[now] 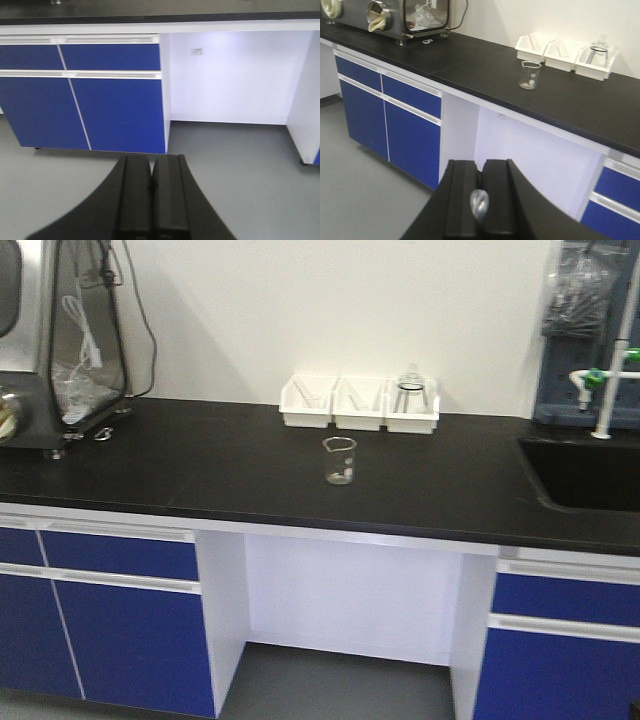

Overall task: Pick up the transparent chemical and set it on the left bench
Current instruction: 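Drive the base to the bench with white bins, holding the pipette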

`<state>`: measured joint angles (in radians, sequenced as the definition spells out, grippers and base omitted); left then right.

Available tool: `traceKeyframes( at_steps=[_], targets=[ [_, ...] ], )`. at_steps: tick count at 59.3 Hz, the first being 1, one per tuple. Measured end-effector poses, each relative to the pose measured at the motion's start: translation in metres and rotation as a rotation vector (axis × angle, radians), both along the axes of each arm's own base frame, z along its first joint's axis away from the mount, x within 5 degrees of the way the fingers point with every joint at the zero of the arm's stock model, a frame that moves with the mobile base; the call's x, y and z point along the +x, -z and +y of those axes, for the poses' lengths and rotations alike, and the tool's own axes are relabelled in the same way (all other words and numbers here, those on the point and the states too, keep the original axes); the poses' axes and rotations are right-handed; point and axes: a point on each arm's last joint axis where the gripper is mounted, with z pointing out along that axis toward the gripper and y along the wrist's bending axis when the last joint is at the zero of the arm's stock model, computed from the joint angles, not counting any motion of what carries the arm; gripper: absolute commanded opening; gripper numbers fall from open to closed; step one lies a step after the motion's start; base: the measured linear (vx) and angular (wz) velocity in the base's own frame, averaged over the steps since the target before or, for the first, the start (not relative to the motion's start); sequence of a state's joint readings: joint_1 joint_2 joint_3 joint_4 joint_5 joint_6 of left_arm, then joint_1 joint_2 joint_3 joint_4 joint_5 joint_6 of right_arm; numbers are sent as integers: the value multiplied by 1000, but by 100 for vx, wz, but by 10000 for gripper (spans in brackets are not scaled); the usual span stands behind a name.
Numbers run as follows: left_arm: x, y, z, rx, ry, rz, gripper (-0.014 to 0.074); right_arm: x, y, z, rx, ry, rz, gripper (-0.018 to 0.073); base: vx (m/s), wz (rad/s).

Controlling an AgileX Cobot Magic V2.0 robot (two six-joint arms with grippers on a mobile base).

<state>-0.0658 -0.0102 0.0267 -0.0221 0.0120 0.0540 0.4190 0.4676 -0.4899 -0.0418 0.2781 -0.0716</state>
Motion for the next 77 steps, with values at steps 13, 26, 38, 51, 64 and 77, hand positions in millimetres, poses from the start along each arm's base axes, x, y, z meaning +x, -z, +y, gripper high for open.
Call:
traceKeyframes(
  at_steps=[13, 26, 38, 51, 64, 77],
  targets=[
    [0, 0, 0, 0, 0, 0, -3, 0, 0, 0, 0, 0, 0, 0, 24, 31],
    [0, 0, 0, 0, 0, 0, -3, 0, 0, 0, 0, 0, 0, 0, 28, 36],
    [0, 0, 0, 0, 0, 0, -3, 0, 0, 0, 0, 0, 0, 0, 32, 39],
    [0, 0, 0, 0, 0, 0, -3, 0, 0, 0, 0, 0, 0, 0, 36, 24],
    [0, 0, 0, 0, 0, 0, -3, 0, 0, 0, 0, 0, 0, 0, 40, -2],
    [0, 0, 0, 0, 0, 0, -3, 0, 0, 0, 0, 0, 0, 0, 42, -25]
  ],
)
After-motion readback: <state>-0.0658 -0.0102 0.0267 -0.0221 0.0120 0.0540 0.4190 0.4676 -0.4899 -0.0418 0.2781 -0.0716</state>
